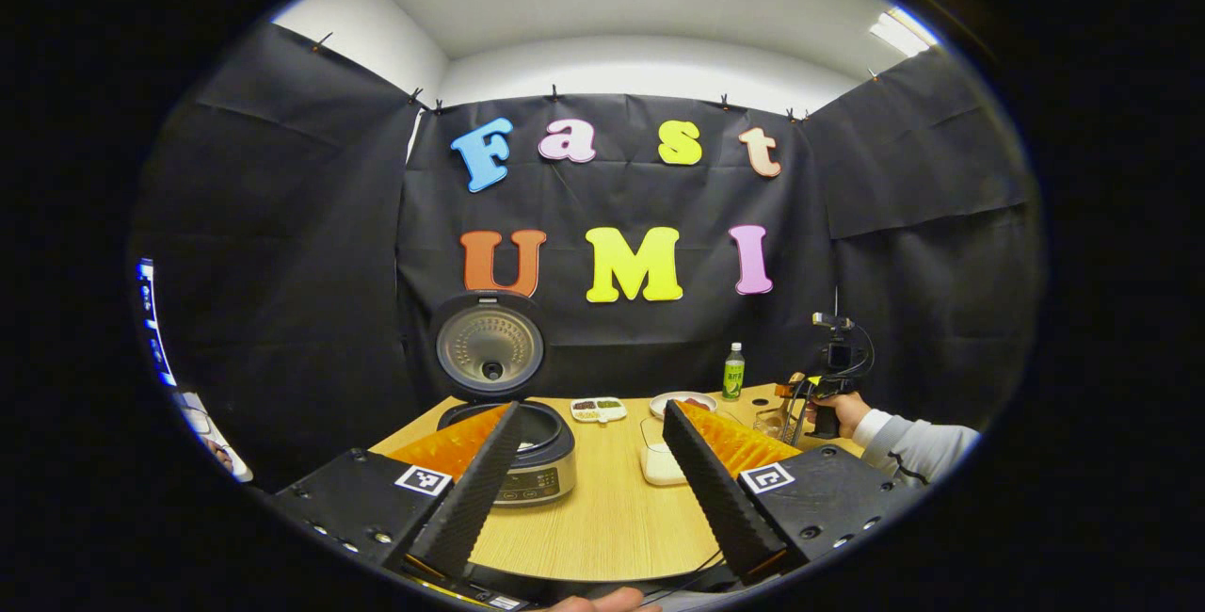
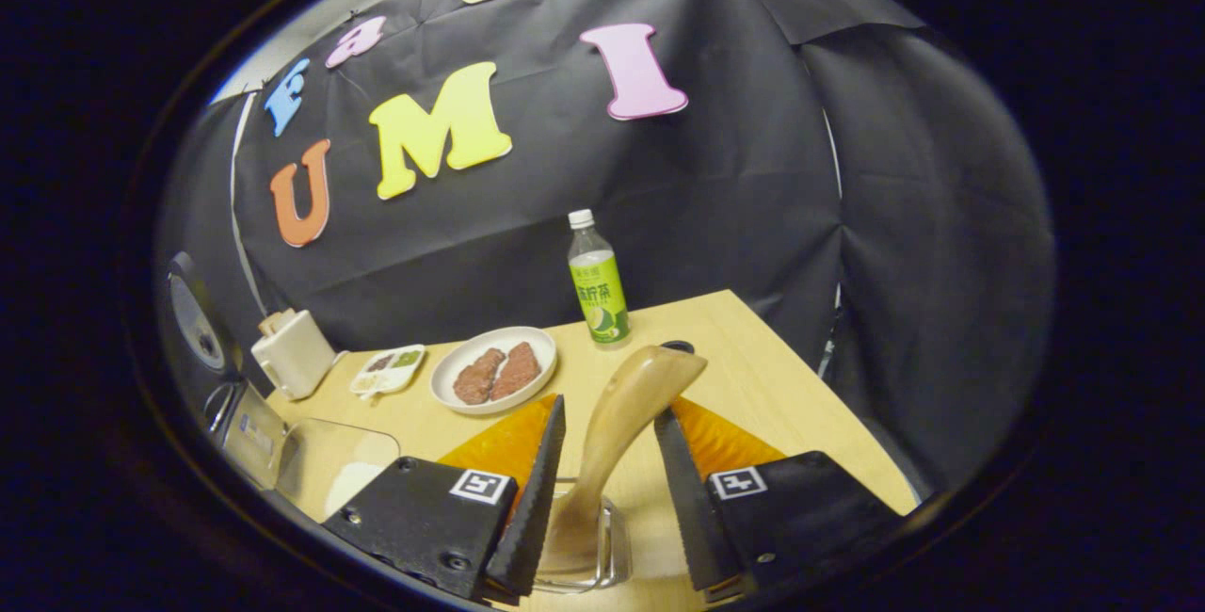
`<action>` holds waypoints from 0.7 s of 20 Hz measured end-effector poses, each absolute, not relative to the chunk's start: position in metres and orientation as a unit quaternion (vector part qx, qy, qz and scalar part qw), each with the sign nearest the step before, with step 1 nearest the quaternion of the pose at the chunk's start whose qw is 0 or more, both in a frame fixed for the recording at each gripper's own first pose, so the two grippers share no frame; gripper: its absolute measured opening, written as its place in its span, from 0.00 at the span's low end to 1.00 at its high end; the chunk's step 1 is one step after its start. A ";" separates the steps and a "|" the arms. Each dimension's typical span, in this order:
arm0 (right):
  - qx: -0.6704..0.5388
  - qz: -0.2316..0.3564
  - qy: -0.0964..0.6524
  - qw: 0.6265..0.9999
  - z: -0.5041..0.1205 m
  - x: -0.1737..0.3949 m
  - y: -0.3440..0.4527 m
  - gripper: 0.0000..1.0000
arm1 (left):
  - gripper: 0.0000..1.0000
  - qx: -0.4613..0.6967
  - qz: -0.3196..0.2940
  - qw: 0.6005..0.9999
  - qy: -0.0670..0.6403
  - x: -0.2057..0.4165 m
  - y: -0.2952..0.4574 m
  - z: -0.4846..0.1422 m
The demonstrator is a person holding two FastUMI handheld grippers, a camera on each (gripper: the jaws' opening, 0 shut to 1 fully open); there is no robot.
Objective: Close the left gripper, press the button to open the rice cooker; take a wooden spoon from the chopstick holder with the right hand, scoop a spoonful of rice and pour it into the rice cooker, then put the wooden spoon back into the chopstick holder.
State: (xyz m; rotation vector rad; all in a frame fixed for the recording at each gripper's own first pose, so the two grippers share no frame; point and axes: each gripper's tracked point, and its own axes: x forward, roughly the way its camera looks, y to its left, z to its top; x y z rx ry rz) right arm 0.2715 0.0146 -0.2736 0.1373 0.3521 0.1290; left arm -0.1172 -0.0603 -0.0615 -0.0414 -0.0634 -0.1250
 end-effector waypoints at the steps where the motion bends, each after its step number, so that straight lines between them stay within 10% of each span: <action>1: 0.065 0.067 0.172 0.981 -0.272 0.272 0.015 0.58 | 0.96 -0.023 -0.065 0.997 -0.030 -0.115 -0.060 -0.063; 4: 0.078 0.069 0.169 0.980 -0.261 0.265 0.025 0.26 | 0.96 -0.023 -0.066 0.997 -0.031 -0.113 -0.055 -0.059; 14: 0.004 0.075 0.074 0.994 -0.155 0.208 0.064 0.20 | 0.96 -0.018 -0.062 0.996 -0.056 -0.133 -0.058 -0.043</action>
